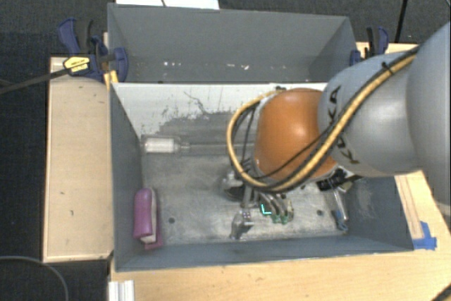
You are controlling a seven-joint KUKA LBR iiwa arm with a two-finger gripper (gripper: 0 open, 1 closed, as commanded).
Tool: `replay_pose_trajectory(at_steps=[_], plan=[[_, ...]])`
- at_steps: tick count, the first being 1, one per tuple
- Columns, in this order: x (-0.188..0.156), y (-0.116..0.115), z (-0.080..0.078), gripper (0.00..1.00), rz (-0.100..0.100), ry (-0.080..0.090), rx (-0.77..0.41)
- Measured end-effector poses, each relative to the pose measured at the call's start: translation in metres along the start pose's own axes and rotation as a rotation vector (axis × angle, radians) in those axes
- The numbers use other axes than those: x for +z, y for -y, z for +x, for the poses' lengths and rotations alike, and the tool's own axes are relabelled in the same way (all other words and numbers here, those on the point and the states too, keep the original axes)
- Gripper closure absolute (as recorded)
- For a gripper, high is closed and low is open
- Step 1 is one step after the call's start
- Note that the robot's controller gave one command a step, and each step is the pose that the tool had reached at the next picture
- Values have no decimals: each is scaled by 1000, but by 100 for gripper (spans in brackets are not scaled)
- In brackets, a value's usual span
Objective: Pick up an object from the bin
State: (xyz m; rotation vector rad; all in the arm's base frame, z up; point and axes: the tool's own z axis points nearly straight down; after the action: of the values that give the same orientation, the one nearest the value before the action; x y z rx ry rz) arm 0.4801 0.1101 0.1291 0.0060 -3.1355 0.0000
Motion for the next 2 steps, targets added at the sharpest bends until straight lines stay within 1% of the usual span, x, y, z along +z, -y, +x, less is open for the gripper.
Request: replay_pose_trajectory(at_steps=[1,2], plan=[[57,89,-57,0,-2,15,-5],[27,74,-68,0,-2,12,95]])
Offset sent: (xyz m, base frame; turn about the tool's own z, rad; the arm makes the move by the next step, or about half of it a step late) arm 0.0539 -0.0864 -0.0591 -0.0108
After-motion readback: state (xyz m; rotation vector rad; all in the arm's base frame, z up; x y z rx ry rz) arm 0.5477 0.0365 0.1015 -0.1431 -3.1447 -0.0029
